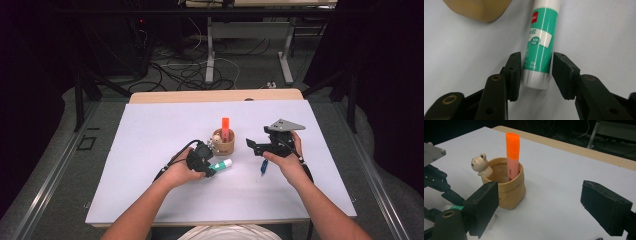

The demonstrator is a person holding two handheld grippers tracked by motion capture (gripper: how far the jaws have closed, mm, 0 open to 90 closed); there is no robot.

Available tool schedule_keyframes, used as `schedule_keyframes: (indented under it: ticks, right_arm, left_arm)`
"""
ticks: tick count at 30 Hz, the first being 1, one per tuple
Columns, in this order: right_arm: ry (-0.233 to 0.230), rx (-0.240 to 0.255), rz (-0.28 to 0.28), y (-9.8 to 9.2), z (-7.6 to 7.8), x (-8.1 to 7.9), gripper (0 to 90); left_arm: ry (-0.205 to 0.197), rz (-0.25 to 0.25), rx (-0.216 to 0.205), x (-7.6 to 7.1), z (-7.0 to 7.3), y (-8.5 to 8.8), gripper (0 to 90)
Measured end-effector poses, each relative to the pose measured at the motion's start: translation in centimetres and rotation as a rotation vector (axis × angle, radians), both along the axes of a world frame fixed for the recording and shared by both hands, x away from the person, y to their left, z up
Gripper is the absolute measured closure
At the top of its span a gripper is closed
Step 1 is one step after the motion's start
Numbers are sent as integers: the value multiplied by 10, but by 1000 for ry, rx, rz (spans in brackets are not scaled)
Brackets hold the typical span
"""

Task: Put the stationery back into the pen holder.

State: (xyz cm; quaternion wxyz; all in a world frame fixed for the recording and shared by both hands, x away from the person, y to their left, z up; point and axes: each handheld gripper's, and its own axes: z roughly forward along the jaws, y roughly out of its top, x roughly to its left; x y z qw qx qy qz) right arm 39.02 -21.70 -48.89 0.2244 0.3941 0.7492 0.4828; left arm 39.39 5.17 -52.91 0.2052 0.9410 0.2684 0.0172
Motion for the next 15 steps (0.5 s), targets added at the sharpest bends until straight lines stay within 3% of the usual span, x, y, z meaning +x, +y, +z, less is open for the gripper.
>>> schedule_keyframes:
  ticks: [6, 15]
  right_arm:
    - [2, 1, 1, -1, -1, 1, 144]
    - [1, -2, 0, -1, -1, 1, 144]
  left_arm:
    - [-4, -26, 36, 2, -2, -3, 609]
    - [-5, -53, 56, 3, -2, -5, 625]
